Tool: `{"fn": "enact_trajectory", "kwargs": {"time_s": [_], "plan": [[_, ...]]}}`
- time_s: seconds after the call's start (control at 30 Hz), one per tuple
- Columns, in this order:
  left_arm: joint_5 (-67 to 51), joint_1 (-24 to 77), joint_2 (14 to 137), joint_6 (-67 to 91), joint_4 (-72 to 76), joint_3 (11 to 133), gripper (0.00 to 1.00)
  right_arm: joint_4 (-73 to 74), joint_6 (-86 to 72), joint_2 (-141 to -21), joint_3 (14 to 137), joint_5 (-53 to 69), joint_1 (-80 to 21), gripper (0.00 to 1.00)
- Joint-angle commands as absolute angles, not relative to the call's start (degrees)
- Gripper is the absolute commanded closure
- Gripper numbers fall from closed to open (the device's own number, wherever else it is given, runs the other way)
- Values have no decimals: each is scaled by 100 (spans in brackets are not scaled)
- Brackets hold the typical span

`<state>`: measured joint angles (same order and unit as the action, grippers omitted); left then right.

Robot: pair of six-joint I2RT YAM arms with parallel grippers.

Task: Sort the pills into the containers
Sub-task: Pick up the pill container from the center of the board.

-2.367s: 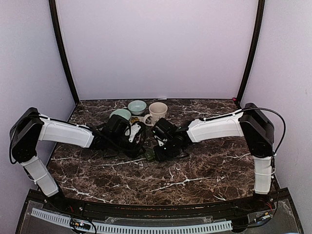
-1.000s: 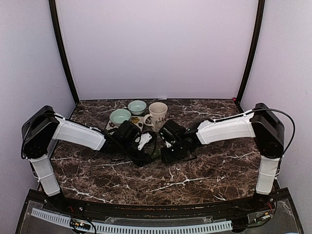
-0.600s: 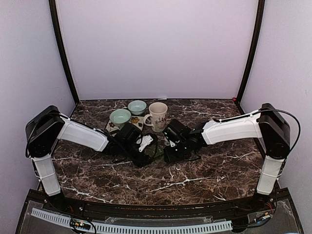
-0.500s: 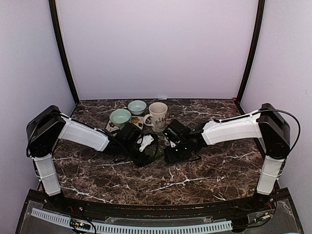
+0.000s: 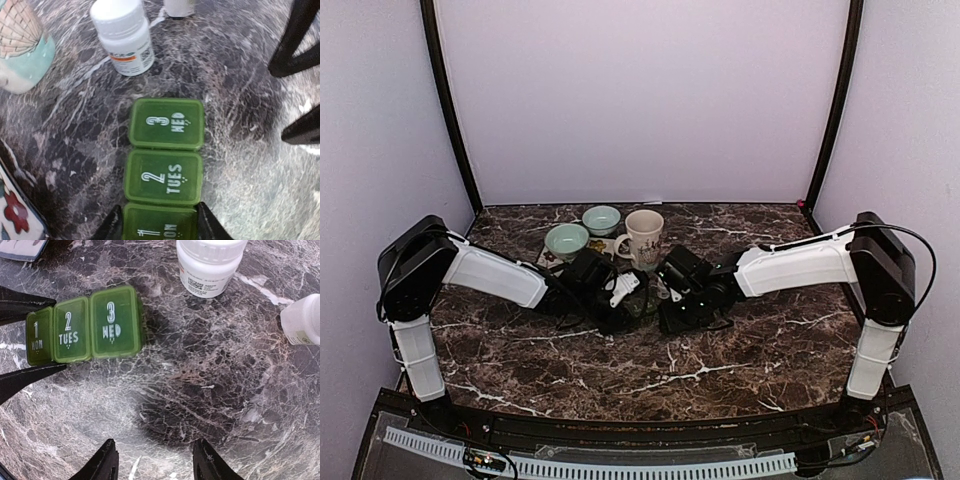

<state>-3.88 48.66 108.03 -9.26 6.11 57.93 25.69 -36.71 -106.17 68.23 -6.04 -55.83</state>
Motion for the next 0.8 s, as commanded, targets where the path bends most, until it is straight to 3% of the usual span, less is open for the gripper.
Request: {"fn": "enact_trajectory", "kwargs": {"time_s": [0.0, 0.2, 0.63, 0.77], "plan": [[-467, 4896, 10809, -1009, 554, 5919, 75, 2509, -3604, -10353, 6746, -732, -5537, 49], [-557, 4896, 10819, -1057, 375, 6012, 87, 2574, -3121, -10294, 6720, -988, -5520, 43], [-1412, 4887, 10299, -1050, -561, 6334, 100, 2336, -1433, -9252, 6262, -963, -5268, 37], [-1919, 4887, 10145, -998, -980, 6562, 100, 2306, -823, -8779, 6043, -644, -5209, 31]]}}
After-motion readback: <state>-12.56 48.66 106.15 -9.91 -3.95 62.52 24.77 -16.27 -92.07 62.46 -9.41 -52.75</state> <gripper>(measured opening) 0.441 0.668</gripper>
